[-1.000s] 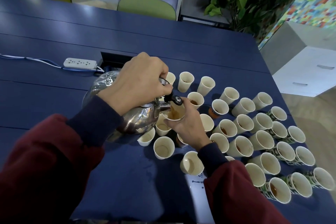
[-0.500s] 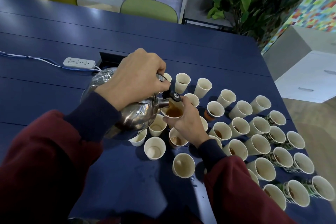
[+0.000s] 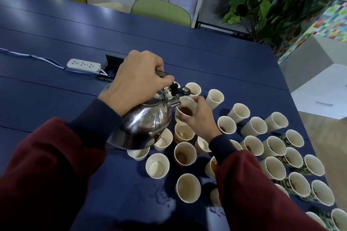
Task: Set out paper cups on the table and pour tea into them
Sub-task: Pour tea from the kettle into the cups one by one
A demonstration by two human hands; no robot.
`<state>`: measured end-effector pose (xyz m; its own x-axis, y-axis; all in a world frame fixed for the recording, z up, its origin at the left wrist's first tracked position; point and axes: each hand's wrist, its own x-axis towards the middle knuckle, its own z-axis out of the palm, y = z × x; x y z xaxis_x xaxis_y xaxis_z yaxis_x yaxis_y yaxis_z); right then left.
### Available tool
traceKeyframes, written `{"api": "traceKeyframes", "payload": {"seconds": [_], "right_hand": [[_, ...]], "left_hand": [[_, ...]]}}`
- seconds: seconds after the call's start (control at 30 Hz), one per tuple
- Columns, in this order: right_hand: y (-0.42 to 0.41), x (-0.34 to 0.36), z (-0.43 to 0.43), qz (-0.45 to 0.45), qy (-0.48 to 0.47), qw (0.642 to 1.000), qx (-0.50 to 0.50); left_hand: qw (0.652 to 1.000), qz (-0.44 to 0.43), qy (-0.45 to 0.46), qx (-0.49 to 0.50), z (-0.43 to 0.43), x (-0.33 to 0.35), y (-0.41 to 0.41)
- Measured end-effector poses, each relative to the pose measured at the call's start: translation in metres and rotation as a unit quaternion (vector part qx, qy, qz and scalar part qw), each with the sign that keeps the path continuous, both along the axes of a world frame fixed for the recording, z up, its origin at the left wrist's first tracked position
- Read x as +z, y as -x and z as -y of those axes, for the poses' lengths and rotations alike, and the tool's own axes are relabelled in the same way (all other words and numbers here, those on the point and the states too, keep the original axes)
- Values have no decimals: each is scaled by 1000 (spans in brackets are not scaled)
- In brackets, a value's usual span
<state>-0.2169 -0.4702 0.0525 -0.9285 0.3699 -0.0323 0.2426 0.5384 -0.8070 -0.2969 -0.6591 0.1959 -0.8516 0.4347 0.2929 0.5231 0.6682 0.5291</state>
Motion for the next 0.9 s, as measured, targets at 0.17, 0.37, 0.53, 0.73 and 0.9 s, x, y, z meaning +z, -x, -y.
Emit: {"api": "traceKeyframes", "payload": {"seconds": [0.17,0.37,0.53,0.73,0.9], "right_hand": [[29,-15,-14,13,-76,997,1],[59,-26,-19,7,-84,996,-4],[71,-35,-20,24,-84,996,7],[69,-38,-21,34,-99,994,12],[71,-40,-21,44,-90,995,20]], "left_hand": [[1000,2,-4,22,0,-4,18],[1000,3,4,31,0,-9,37],[999,15,2,30,5,-13,45],[999,17,-10,31,5,-13,47],[999,15,-13,30,3,-10,45]]}}
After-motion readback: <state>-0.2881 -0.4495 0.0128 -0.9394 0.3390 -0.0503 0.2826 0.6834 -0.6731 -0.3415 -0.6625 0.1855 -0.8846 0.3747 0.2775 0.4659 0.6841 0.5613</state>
